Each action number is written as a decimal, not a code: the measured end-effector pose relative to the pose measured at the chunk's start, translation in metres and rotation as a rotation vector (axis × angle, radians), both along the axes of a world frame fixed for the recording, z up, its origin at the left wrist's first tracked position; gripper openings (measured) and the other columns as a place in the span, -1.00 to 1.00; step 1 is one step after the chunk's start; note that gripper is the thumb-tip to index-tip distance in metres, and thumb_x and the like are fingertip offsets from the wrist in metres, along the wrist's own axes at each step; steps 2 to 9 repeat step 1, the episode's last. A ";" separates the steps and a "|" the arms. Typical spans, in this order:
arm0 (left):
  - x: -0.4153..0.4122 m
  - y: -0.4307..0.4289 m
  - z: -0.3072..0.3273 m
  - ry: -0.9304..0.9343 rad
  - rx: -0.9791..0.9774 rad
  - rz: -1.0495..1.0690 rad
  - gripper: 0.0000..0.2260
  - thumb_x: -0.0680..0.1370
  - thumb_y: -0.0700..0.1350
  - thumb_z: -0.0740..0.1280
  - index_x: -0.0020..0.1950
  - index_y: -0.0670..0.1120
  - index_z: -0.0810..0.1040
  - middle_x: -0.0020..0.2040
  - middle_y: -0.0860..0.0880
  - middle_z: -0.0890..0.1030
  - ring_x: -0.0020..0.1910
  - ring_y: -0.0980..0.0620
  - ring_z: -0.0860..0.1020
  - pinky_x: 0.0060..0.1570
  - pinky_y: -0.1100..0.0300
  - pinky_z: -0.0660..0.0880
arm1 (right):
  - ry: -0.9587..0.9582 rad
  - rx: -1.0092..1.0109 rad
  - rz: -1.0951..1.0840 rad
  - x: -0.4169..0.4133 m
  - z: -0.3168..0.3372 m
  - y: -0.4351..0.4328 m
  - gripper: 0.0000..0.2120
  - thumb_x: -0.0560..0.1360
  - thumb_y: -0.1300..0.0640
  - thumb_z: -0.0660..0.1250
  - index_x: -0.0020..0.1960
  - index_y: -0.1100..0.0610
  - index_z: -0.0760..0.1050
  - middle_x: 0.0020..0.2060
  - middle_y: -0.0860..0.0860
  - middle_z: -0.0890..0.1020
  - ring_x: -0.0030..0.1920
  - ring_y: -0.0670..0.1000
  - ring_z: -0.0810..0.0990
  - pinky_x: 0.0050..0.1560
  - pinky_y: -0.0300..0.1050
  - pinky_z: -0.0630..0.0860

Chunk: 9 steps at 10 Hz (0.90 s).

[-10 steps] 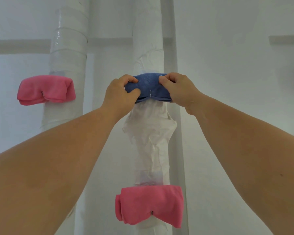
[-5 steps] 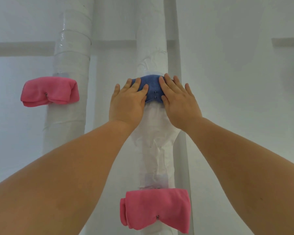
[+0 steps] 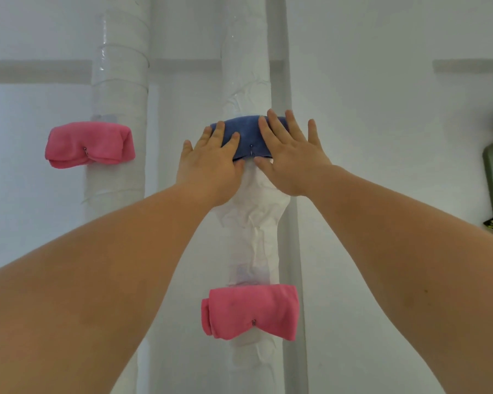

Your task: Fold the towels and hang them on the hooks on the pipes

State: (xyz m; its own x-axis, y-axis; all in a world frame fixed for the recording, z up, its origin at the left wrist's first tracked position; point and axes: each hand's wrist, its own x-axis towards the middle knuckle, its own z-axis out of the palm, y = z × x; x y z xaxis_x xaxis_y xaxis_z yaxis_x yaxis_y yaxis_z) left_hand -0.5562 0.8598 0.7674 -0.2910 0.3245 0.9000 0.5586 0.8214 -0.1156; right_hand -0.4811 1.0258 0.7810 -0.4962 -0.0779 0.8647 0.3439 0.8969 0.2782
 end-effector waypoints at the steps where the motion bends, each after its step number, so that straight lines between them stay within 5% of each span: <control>1: 0.008 -0.011 -0.010 -0.023 -0.009 0.024 -0.44 0.70 0.15 -0.01 0.67 0.08 -0.07 0.68 -0.05 -0.14 0.66 -0.12 -0.07 0.59 -0.22 -0.02 | -0.007 -0.010 -0.005 0.011 -0.010 -0.007 -0.29 0.64 -0.30 -0.18 0.63 0.03 -0.31 0.64 -0.01 -0.23 0.62 0.14 -0.29 0.57 0.30 -0.24; 9: 0.008 -0.011 -0.010 -0.023 -0.009 0.024 -0.44 0.70 0.15 -0.01 0.67 0.08 -0.07 0.68 -0.05 -0.14 0.66 -0.12 -0.07 0.59 -0.22 -0.02 | -0.007 -0.010 -0.005 0.011 -0.010 -0.007 -0.29 0.64 -0.30 -0.18 0.63 0.03 -0.31 0.64 -0.01 -0.23 0.62 0.14 -0.29 0.57 0.30 -0.24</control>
